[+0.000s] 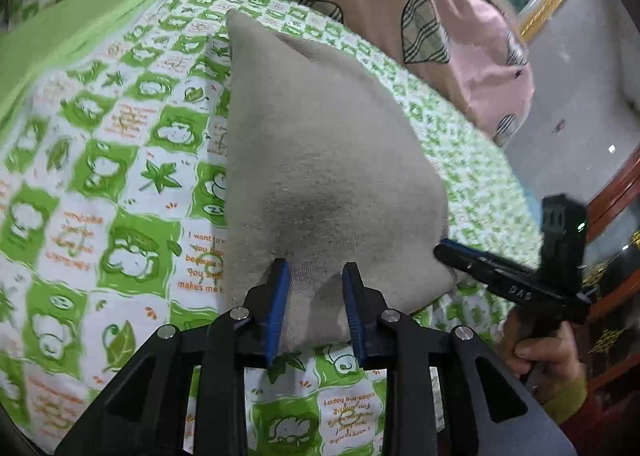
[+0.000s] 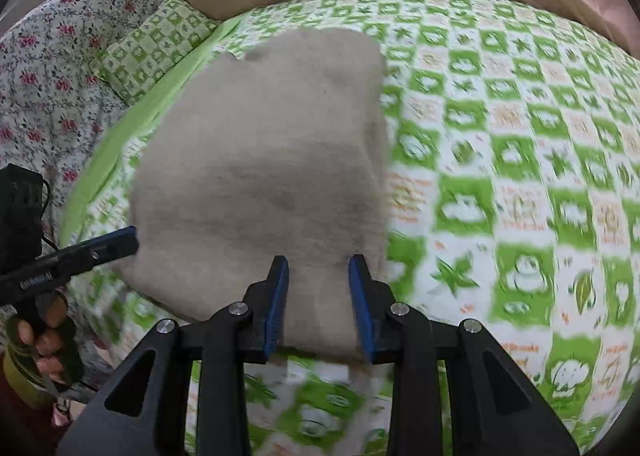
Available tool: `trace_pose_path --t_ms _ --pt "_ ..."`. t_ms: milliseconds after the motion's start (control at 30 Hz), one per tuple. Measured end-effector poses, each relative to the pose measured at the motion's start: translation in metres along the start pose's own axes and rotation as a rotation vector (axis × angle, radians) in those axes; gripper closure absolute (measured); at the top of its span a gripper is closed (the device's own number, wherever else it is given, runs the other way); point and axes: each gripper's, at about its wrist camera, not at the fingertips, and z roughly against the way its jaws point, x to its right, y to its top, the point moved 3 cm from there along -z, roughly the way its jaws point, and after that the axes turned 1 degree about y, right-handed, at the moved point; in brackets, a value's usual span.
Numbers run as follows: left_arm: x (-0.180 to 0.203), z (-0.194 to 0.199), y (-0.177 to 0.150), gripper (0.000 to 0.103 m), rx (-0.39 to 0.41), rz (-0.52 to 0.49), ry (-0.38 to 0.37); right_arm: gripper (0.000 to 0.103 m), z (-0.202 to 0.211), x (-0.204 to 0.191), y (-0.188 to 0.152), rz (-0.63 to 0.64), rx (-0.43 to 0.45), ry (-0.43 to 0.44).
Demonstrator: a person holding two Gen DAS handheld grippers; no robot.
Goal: Fold small clothes
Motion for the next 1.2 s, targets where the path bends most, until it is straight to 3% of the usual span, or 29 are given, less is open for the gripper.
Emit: trace_pose_path --t_ms 167,367,467,833,933,1133,1200 --pt "-0.003 0.0 -0.001 0.075 0.021 0.052 0.0 0.07 -0.001 0.003 -0.002 -0.021 0.016 0.003" --pt "0.018 0.001 -0.007 0.073 0.028 -0.058 0.125 0.07 0.004 0.004 -0.008 -0.045 0.057 0.014" --pt "0.019 0.001 -0.01 0.068 0.027 -0.046 0.13 0.07 0.007 0.002 -0.013 -0.046 0.075 0.014" --pt "0.021 0.002 -0.01 0.068 0.018 -0.047 0.154 0.069 0.011 0.0 -0.019 -0.06 0.093 0.018" --pt "0.022 0.008 -0.006 0.057 0.015 -0.034 0.133 0.069 0.014 -0.002 -0.019 -0.071 0.086 0.02" --pt "0.029 0.014 -0.004 0.053 0.006 -0.083 0.185 0.065 0.024 -0.009 -0.021 -0.098 0.057 -0.001" --pt "0.031 0.02 -0.007 0.044 0.009 -0.089 0.201 0.054 0.03 -0.011 -0.02 -0.102 0.049 0.004"
